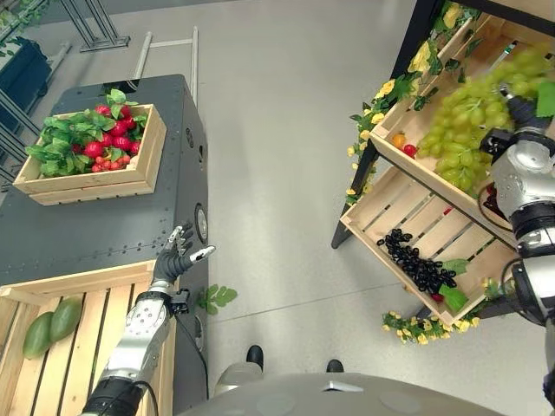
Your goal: Pick up the fruits from the basket on one side to the basket on the other side
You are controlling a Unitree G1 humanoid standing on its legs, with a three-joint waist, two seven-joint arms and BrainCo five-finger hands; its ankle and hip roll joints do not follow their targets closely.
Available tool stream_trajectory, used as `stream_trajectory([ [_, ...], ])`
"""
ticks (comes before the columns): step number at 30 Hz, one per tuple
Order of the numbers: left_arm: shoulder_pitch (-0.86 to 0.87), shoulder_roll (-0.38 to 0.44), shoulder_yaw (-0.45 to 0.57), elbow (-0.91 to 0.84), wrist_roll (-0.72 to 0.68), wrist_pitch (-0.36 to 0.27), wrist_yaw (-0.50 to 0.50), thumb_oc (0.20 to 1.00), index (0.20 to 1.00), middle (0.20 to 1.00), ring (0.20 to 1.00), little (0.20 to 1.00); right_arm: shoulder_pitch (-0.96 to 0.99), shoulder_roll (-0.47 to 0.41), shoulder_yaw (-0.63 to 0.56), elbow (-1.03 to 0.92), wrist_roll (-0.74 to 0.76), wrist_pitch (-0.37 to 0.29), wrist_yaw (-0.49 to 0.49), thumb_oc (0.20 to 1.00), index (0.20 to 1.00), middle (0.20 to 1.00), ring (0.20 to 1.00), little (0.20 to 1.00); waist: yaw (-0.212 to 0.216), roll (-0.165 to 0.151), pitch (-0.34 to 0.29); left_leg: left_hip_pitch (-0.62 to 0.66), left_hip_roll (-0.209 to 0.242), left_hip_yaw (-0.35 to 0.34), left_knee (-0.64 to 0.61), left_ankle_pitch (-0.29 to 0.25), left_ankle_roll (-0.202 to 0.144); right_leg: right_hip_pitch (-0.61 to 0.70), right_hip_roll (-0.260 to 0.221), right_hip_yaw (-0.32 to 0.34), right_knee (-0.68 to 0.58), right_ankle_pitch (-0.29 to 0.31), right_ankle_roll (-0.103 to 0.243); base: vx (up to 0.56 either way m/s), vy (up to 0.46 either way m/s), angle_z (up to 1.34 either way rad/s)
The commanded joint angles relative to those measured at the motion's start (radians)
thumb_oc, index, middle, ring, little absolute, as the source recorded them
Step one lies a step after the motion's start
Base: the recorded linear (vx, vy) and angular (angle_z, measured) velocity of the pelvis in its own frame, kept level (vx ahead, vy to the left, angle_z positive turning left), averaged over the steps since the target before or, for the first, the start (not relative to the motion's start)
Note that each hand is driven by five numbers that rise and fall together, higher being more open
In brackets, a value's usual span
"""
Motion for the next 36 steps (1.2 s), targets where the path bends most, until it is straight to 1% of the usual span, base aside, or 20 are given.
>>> stream_trajectory([
  [1, 0.003, 0.073, 0.006, -0.068, -0.022, -0.065, -0.005, 1.0, 1.0, 1.0, 1.0, 1.0, -0.139, -0.065, 0.099, -0.024, -0.095, -0.026, 0.005, 0.2, 0.2, 0.2, 0.2, 0.2, -0.002, -0.076, -0.049, 0.001, -0.025, 0.007, 0.056, -0.078, 0.02, -0.044, 0.006, 0.023, 0.065, 0.01, 0.014, -0.01, 0.004, -0.04],
  [2, 0.004, 0.074, 0.008, -0.069, -0.019, -0.065, -0.004, 1.0, 1.0, 1.0, 1.0, 1.0, -0.141, -0.066, 0.113, -0.029, -0.116, -0.02, 0.016, 0.2, 0.2, 0.2, 0.2, 0.2, -0.002, -0.078, -0.048, 0.002, -0.024, 0.009, 0.056, -0.079, 0.021, -0.045, 0.006, 0.026, 0.066, 0.011, 0.014, -0.01, 0.011, -0.04],
  [3, 0.003, 0.074, 0.008, -0.062, -0.014, -0.067, -0.004, 1.0, 1.0, 1.0, 1.0, 1.0, -0.141, -0.073, 0.142, -0.041, -0.178, -0.011, 0.021, 0.2, 0.2, 0.2, 0.2, 0.2, -0.006, -0.08, -0.049, 0.004, -0.024, 0.012, 0.056, -0.08, 0.021, -0.047, 0.007, 0.031, 0.068, 0.011, 0.014, -0.01, 0.011, -0.04],
  [5, 0.003, 0.073, 0.009, -0.062, -0.012, -0.067, -0.003, 1.0, 1.0, 1.0, 1.0, 1.0, -0.136, -0.077, 0.152, -0.053, -0.205, -0.009, 0.022, 0.2, 0.2, 0.2, 0.2, 0.2, -0.007, -0.081, -0.049, 0.005, -0.024, 0.012, 0.055, -0.081, 0.021, -0.048, 0.007, 0.033, 0.069, 0.011, 0.014, 0.0, 0.009, -0.04],
  [7, 0.008, 0.075, 0.014, -0.07, -0.007, -0.068, -0.008, 1.0, 1.0, 1.0, 1.0, 1.0, -0.13, -0.104, 0.19, -0.076, -0.296, 0.008, 0.047, 0.2, 0.2, 0.2, 0.2, 0.2, -0.009, -0.084, -0.05, 0.006, -0.024, 0.013, 0.054, -0.082, 0.022, -0.048, 0.008, 0.034, 0.069, 0.01, 0.015, 0.0, 0.002, -0.02],
  [10, 0.009, 0.074, 0.023, -0.061, 0.004, -0.077, -0.012, 1.0, 1.0, 1.0, 1.0, 1.0, -0.123, -0.131, 0.231, -0.083, -0.407, 0.02, 0.051, 0.2, 0.2, 0.2, 0.2, 0.2, -0.012, -0.087, -0.053, 0.009, -0.024, 0.014, 0.055, -0.083, 0.023, -0.048, 0.007, 0.038, 0.07, 0.01, 0.017, 0.01, 0.006, -0.04],
  [14, 0.008, 0.071, 0.034, -0.063, 0.025, -0.081, -0.013, 1.0, 1.0, 1.0, 1.0, 1.0, -0.103, -0.166, 0.263, -0.12, -0.548, 0.034, 0.055, 0.2, 0.2, 0.2, 0.2, 0.2, -0.011, -0.092, -0.053, 0.01, -0.026, 0.014, 0.056, -0.086, 0.025, -0.048, 0.007, 0.041, 0.071, 0.01, 0.018, 0.0, 0.002, -0.05],
  [16, 0.003, 0.069, 0.035, -0.059, 0.033, -0.085, -0.009, 1.0, 1.0, 1.0, 1.0, 1.0, -0.103, -0.173, 0.269, -0.119, -0.59, 0.04, 0.051, 0.2, 0.2, 0.2, 0.2, 0.2, -0.012, -0.094, -0.053, 0.01, -0.026, 0.014, 0.056, -0.087, 0.026, -0.05, 0.006, 0.043, 0.073, 0.01, 0.019, 0.0, 0.0, 0.0],
  [17, -0.001, 0.071, 0.035, -0.058, 0.034, -0.086, -0.009, 1.0, 1.0, 1.0, 1.0, 1.0, -0.112, -0.178, 0.283, -0.096, -0.606, 0.045, 0.06, 0.316, 0.316, 0.316, 0.316, 0.316, -0.01, -0.097, -0.053, 0.009, -0.027, 0.015, 0.056, -0.087, 0.026, -0.05, 0.006, 0.044, 0.072, 0.012, 0.02, 0.0, 0.0, 0.0],
  [18, -0.001, 0.07, 0.036, -0.058, 0.034, -0.086, -0.009, 1.0, 1.0, 1.0, 1.0, 1.0, -0.124, -0.182, 0.297, -0.086, -0.627, 0.056, 0.062, 1.0, 1.0, 1.0, 1.0, 1.0, -0.01, -0.098, -0.053, 0.01, -0.028, 0.016, 0.055, -0.087, 0.026, -0.05, 0.005, 0.045, 0.072, 0.013, 0.02, -0.04, 0.004, -0.01],
  [19, 0.003, 0.068, 0.037, -0.062, 0.037, -0.085, -0.008, 1.0, 1.0, 1.0, 1.0, 1.0, -0.134, -0.184, 0.301, -0.075, -0.642, 0.067, 0.058, 1.0, 1.0, 1.0, 1.0, 1.0, -0.011, -0.101, -0.053, 0.003, -0.03, 0.018, 0.057, -0.075, 0.027, -0.057, 0.003, 0.047, 0.073, 0.023, 0.019, 0.0, 0.0, 0.0],
  [20, 0.005, 0.067, 0.038, -0.061, 0.037, -0.083, -0.007, 1.0, 1.0, 1.0, 1.0, 1.0, -0.142, -0.18, 0.308, -0.063, -0.65, 0.073, 0.06, 1.0, 1.0, 1.0, 1.0, 1.0, -0.011, -0.099, -0.056, 0.01, -0.029, 0.017, 0.054, -0.087, 0.027, -0.051, 0.005, 0.049, 0.07, 0.015, 0.019, 0.0, 0.0, 0.0],
  [21, 0.008, 0.066, 0.045, -0.065, 0.039, -0.081, -0.006, 1.0, 1.0, 1.0, 1.0, 1.0, -0.15, -0.175, 0.313, -0.061, -0.663, 0.076, 0.059, 1.0, 1.0, 1.0, 1.0, 1.0, -0.012, -0.099, -0.056, 0.01, -0.03, 0.018, 0.054, -0.087, 0.028, -0.052, 0.005, 0.05, 0.07, 0.015, 0.019, 0.0, 0.002, -0.03],
  [22, 0.006, 0.064, 0.046, -0.062, 0.04, -0.08, -0.005, 1.0, 1.0, 1.0, 1.0, 1.0, -0.155, -0.172, 0.311, -0.058, -0.666, 0.079, 0.055, 1.0, 1.0, 1.0, 1.0, 1.0, -0.012, -0.101, -0.054, 0.004, -0.032, 0.02, 0.057, -0.076, 0.029, -0.059, 0.003, 0.05, 0.072, 0.025, 0.018, 0.0, 0.004, -0.05],
  [23, 0.006, 0.063, 0.048, -0.058, 0.044, -0.079, -0.003, 1.0, 1.0, 1.0, 1.0, 1.0, -0.158, -0.169, 0.31, -0.057, -0.665, 0.079, 0.057, 1.0, 1.0, 1.0, 1.0, 1.0, -0.012, -0.099, -0.057, 0.012, -0.031, 0.02, 0.054, -0.088, 0.029, -0.052, 0.005, 0.051, 0.07, 0.016, 0.019, 0.0, 0.006, -0.07],
  [25, 0.006, 0.058, 0.052, -0.058, 0.049, -0.076, -0.001, 1.0, 1.0, 1.0, 1.0, 1.0, -0.164, -0.167, 0.305, -0.062, -0.673, 0.087, 0.056, 1.0, 1.0, 1.0, 1.0, 1.0, -0.013, -0.099, -0.054, 0.007, -0.033, 0.021, 0.056, -0.078, 0.031, -0.059, 0.002, 0.054, 0.074, 0.026, 0.018, 0.01, 0.008, -0.07],
  [26, 0.006, 0.056, 0.051, -0.058, 0.051, -0.076, -0.002, 1.0, 1.0, 1.0, 1.0, 1.0, -0.165, -0.165, 0.303, -0.052, -0.675, 0.088, 0.055, 1.0, 1.0, 1.0, 1.0, 1.0, -0.014, -0.097, -0.057, 0.014, -0.032, 0.02, 0.054, -0.089, 0.031, -0.051, 0.004, 0.055, 0.072, 0.017, 0.019, -0.03, 0.006, -0.04],
  [27, 0.005, 0.056, 0.051, -0.058, 0.051, -0.076, -0.001, 1.0, 1.0, 1.0, 1.0, 1.0, -0.166, -0.165, 0.303, -0.052, -0.675, 0.087, 0.054, 1.0, 1.0, 1.0, 1.0, 1.0, -0.013, -0.099, -0.054, 0.008, -0.033, 0.021, 0.056, -0.078, 0.031, -0.058, 0.002, 0.055, 0.074, 0.026, 0.018, 0.01, 0.007, -0.05],
  [29, 0.007, 0.052, 0.056, -0.064, 0.05, -0.075, -0.003, 1.0, 1.0, 1.0, 1.0, 1.0, -0.172, -0.163, 0.308, -0.039, -0.691, 0.097, 0.058, 1.0, 1.0, 1.0, 1.0, 1.0, -0.013, -0.099, -0.056, 0.008, -0.033, 0.024, 0.054, -0.077, 0.031, -0.058, 0.002, 0.055, 0.074, 0.027, 0.019, -0.01, 0.005, -0.04],
  [36, 0.008, 0.047, 0.06, -0.058, 0.052, -0.072, -0.005, 1.0, 1.0, 1.0, 1.0, 1.0, -0.177, -0.162, 0.302, -0.032, -0.691, 0.099, 0.064, 1.0, 1.0, 1.0, 1.0, 1.0, -0.014, -0.099, -0.06, 0.012, -0.033, 0.023, 0.051, -0.079, 0.032, -0.057, 0.003, 0.055, 0.073, 0.026, 0.019, 0.0, 0.0, 0.0],
])
